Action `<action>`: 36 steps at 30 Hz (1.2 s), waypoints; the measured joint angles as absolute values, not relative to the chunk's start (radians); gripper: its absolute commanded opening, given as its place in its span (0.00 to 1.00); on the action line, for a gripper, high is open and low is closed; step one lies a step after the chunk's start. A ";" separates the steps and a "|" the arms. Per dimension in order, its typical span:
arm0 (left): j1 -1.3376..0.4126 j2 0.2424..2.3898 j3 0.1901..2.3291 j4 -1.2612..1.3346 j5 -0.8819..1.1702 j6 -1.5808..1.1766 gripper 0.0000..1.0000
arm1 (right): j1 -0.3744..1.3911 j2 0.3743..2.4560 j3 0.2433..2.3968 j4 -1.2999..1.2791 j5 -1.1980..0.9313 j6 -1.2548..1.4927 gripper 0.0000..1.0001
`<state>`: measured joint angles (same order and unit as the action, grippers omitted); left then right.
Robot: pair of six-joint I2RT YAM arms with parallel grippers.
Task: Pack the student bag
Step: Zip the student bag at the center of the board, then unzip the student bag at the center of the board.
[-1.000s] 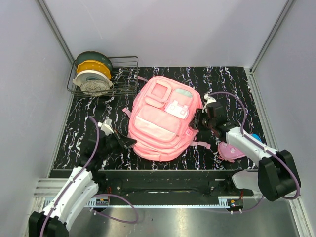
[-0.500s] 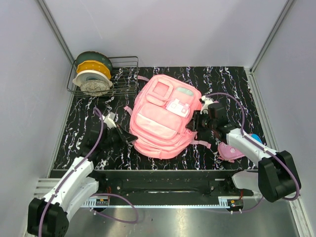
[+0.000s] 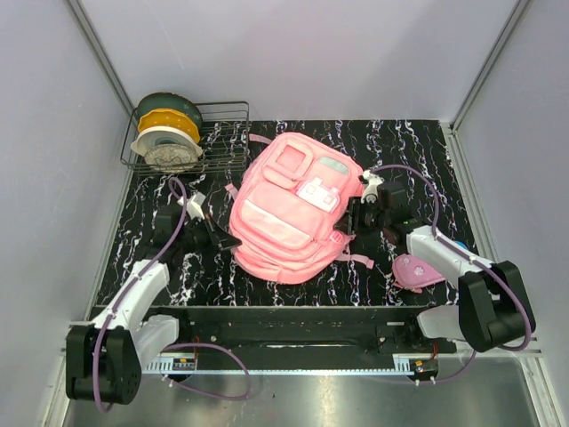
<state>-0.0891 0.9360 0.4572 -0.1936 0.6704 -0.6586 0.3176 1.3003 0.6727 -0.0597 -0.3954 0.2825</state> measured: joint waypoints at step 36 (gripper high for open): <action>-0.024 1.053 0.570 -0.253 0.809 -0.490 0.00 | 0.315 1.391 0.703 -0.050 -0.522 0.247 0.28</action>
<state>-0.0242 1.0534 0.5705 -0.2527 0.8089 -0.4896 0.3149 1.3907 0.7029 -0.0498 -0.5220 0.2474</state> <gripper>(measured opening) 0.027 0.403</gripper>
